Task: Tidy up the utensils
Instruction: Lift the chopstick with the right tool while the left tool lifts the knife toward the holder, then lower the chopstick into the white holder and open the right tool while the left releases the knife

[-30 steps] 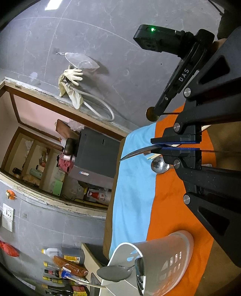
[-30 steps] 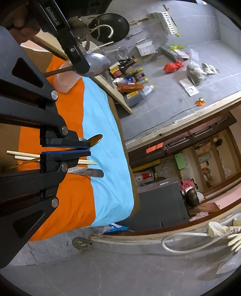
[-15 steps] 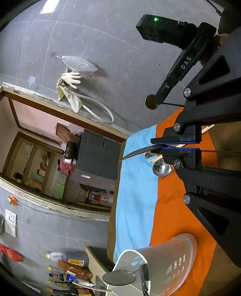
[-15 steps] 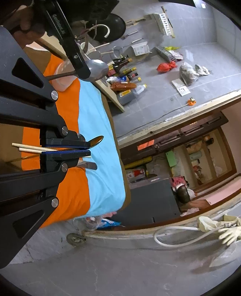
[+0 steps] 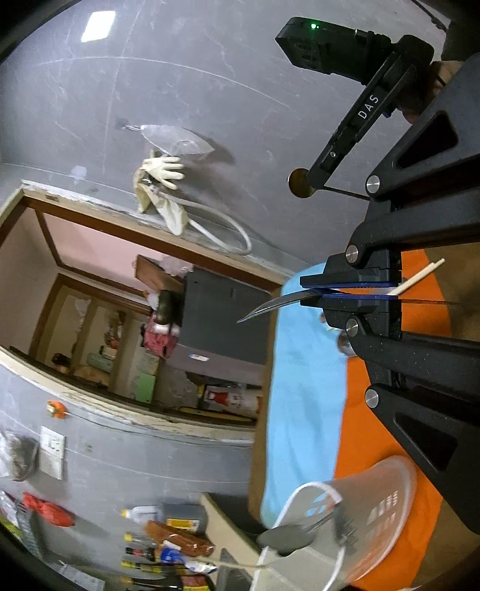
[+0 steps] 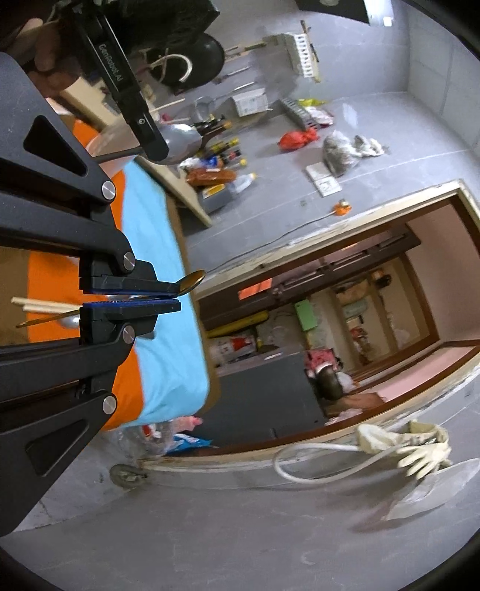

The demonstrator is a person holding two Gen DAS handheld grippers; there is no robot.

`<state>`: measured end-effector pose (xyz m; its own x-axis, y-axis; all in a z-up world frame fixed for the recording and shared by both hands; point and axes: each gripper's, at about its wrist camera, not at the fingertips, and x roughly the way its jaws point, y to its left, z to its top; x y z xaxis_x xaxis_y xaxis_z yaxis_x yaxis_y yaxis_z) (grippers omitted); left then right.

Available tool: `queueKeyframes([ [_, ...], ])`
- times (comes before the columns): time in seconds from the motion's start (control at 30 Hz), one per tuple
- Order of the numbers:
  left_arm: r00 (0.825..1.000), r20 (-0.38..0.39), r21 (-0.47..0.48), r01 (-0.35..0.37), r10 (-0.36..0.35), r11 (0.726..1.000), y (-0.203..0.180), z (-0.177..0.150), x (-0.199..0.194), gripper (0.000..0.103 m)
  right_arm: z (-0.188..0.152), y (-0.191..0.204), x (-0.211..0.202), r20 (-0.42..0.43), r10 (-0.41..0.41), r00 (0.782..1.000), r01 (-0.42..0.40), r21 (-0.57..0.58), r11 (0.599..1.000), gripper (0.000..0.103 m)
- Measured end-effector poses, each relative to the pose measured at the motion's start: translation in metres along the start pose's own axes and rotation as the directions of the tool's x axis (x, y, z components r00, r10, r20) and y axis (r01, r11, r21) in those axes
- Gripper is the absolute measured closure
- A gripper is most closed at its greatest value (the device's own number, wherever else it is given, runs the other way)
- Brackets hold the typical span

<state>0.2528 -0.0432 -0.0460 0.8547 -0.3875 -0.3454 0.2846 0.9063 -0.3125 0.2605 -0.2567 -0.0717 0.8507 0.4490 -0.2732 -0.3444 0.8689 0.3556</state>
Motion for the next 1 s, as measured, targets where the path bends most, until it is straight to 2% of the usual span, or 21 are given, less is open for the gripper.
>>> queueKeyframes([
  [0.23, 0.996, 0.086, -0.009, -0.009, 0.01, 1.0, 0.01, 0.041, -0.041, 0.103, 0.031, 0.042, 0.002, 0.079, 0.092, 0.993, -0.092, 0.003, 0.996, 0.103],
  [0.4, 0.99, 0.134, -0.015, -0.047, 0.048, 0.999, 0.031, 0.067, -0.075, 0.103, 0.048, 0.089, 0.012, 0.12, 0.183, 0.976, -0.182, -0.021, 0.983, 0.103],
  [0.63, 0.964, 0.23, -0.014, -0.136, 0.135, 0.991, 0.072, 0.104, -0.132, 0.103, 0.063, 0.154, 0.028, 0.138, 0.285, 0.948, -0.278, -0.07, 0.958, 0.103],
  [0.77, 0.948, 0.265, -0.049, -0.171, 0.178, 0.984, 0.103, 0.12, -0.153, 0.103, 0.065, 0.184, 0.04, 0.13, 0.338, 0.932, -0.329, -0.087, 0.94, 0.103],
  [0.9, 0.927, 0.29, -0.095, -0.221, 0.239, 0.971, 0.14, 0.127, -0.169, 0.103, 0.062, 0.2, 0.052, 0.123, 0.367, 0.922, -0.358, -0.088, 0.929, 0.103],
  [1.0, 0.918, 0.301, -0.14, -0.225, 0.258, 0.964, 0.163, 0.129, -0.174, 0.103, 0.056, 0.206, 0.064, 0.109, 0.377, 0.92, -0.368, -0.093, 0.925, 0.103],
])
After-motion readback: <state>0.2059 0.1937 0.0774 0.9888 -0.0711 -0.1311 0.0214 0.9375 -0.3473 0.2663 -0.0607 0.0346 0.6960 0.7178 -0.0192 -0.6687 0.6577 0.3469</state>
